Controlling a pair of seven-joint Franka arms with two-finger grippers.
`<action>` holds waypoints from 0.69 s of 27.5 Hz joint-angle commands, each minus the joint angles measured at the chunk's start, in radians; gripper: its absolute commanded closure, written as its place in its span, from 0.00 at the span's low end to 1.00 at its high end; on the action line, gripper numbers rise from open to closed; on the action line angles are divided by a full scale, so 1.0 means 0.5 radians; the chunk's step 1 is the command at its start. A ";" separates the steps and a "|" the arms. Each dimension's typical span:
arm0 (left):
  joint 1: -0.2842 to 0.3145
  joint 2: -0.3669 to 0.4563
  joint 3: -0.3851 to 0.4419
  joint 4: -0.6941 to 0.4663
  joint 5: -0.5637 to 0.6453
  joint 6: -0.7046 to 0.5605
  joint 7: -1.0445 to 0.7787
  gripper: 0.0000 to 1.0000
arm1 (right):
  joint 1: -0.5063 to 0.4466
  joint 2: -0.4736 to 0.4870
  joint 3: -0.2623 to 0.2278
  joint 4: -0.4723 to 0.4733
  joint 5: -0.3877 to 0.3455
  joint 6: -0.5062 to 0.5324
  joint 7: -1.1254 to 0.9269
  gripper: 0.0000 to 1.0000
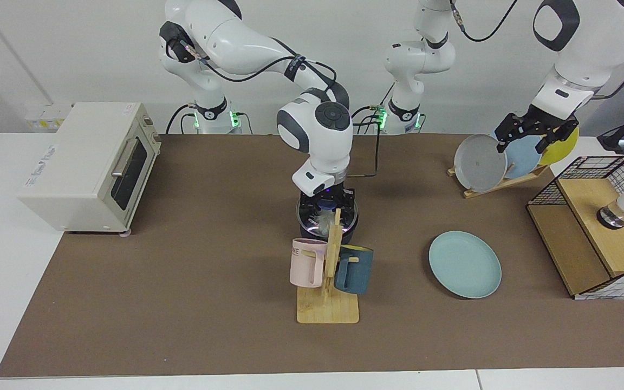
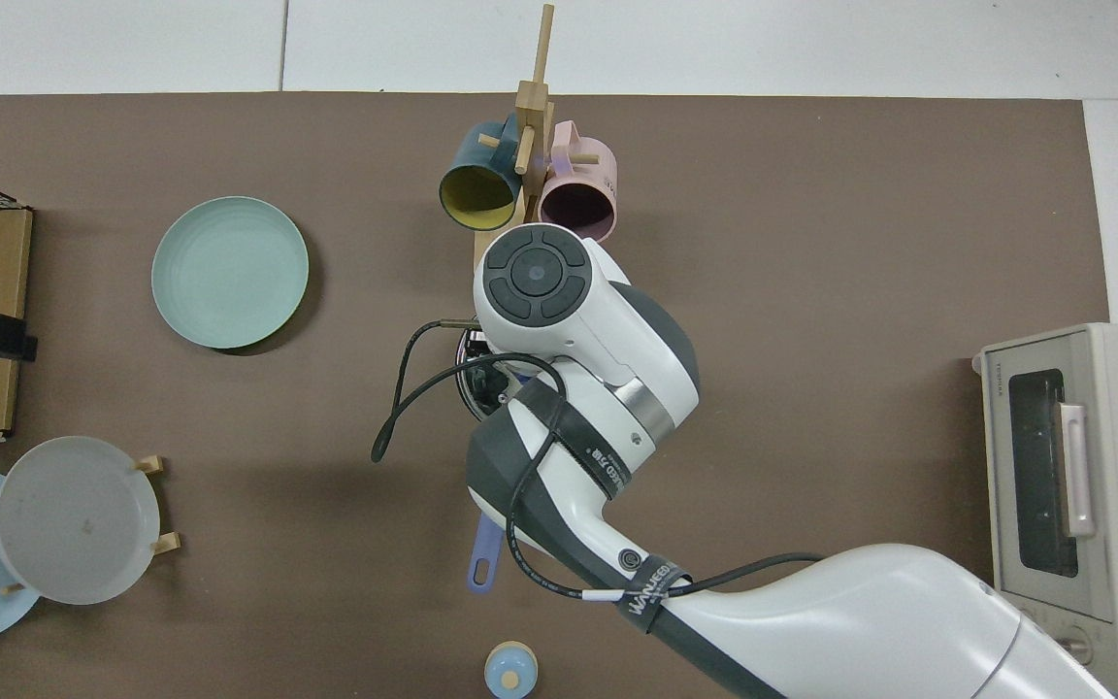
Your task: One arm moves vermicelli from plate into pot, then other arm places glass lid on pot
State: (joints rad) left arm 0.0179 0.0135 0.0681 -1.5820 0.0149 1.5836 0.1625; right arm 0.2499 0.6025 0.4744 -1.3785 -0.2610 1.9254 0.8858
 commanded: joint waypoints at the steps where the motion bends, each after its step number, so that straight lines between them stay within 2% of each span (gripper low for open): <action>1: -0.008 -0.045 -0.001 -0.054 0.028 0.027 -0.006 0.00 | 0.025 0.047 0.024 0.063 -0.055 0.009 0.060 1.00; 9: -0.008 -0.045 -0.001 -0.054 0.028 0.027 -0.006 0.00 | 0.046 0.053 0.024 0.051 -0.058 0.036 0.088 1.00; 19: -0.008 -0.045 -0.001 -0.054 0.028 0.027 -0.006 0.00 | 0.019 0.050 0.027 0.030 -0.168 0.039 0.085 1.00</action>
State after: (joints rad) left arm 0.0180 0.0135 0.0673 -1.5820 0.0149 1.5836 0.1625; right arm 0.2726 0.6165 0.4735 -1.3761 -0.3039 1.9313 0.8947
